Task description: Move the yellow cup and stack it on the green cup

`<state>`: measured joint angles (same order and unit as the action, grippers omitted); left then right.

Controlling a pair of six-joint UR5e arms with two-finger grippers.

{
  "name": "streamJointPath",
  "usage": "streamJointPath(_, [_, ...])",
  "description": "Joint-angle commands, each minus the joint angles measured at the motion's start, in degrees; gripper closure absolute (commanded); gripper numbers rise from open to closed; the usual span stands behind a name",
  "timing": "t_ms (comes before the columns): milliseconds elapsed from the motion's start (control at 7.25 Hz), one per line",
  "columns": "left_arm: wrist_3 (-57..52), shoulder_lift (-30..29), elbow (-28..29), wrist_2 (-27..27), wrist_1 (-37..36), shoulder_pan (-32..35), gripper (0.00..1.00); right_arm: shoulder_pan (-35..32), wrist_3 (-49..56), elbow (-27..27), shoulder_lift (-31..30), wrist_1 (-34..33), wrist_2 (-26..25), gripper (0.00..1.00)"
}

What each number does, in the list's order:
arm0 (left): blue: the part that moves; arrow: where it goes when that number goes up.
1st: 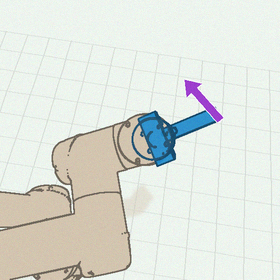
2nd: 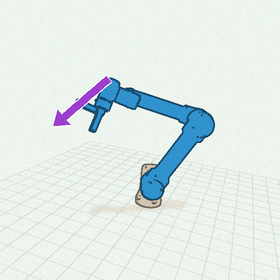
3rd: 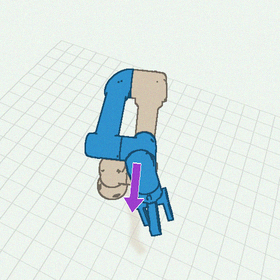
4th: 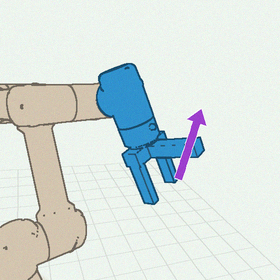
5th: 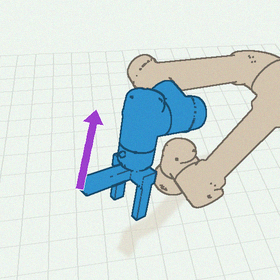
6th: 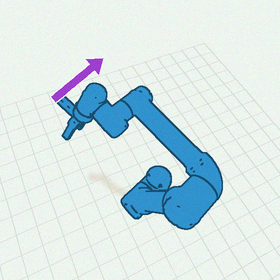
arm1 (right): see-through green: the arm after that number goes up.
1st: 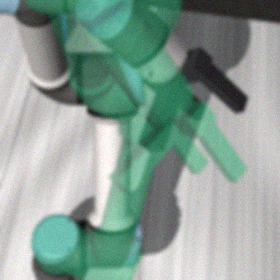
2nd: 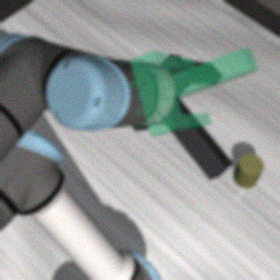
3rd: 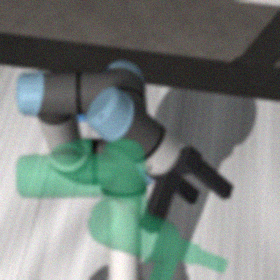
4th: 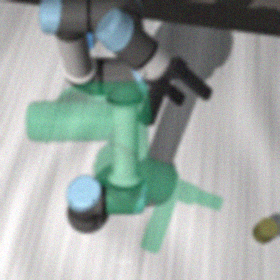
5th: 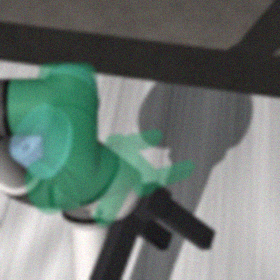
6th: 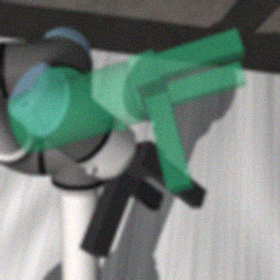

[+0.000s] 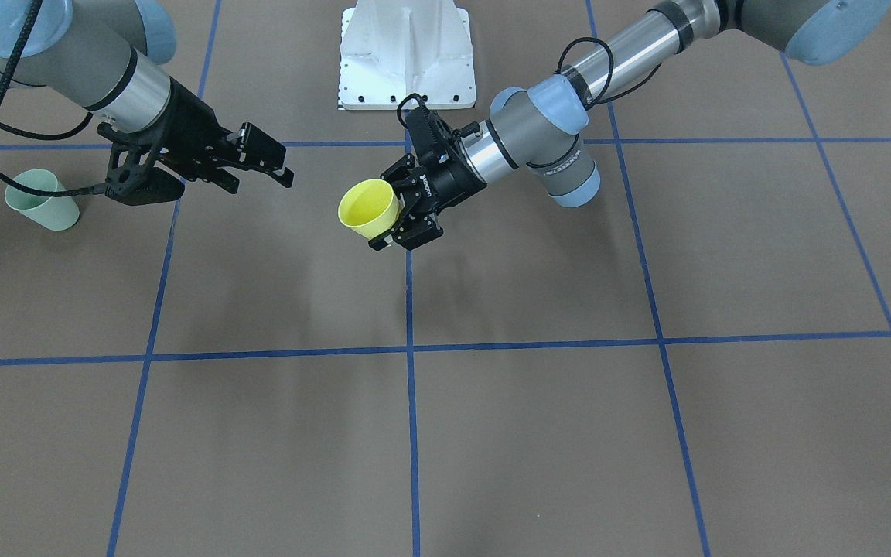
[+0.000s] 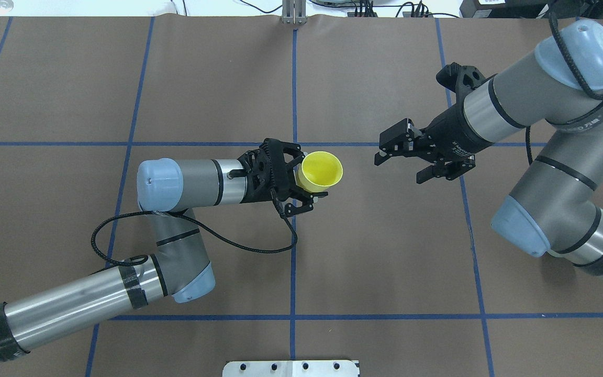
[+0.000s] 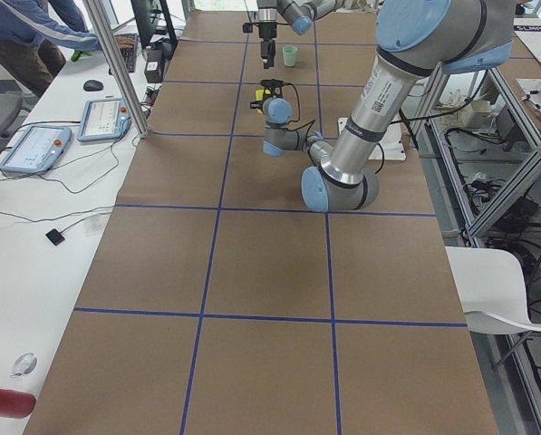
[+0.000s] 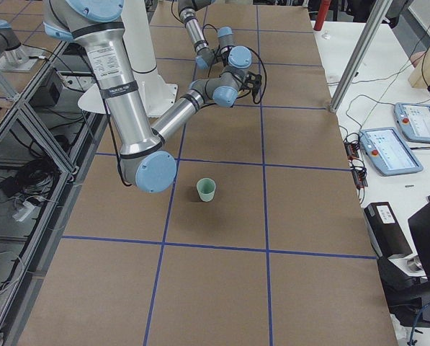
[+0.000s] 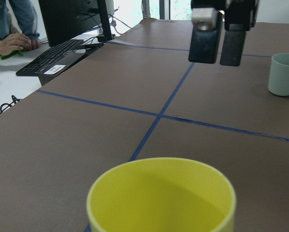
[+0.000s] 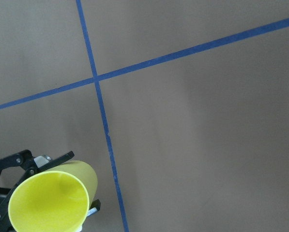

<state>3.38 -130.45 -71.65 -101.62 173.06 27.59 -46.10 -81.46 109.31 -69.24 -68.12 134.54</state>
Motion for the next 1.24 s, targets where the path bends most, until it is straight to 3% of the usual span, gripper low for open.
streamJointPath(0, [0.14, -0.07, 0.63, -0.16, 2.81, -0.35, 1.00, 1.80, -0.10, -0.24, 0.95, 0.00, -0.25, 0.00])
streamJointPath(690, [0.84, -0.25, 0.54, -0.16, 2.99, -1.58, 1.00, 3.39, -0.01, -3.83, 5.68, 0.00, -0.69, 0.00])
streamJointPath(1103, [8.84, 0.45, 0.02, -0.25, 2.99, -3.16, 1.00, 3.92, -0.10, -3.67, 5.61, 0.00, -0.69, 0.00])
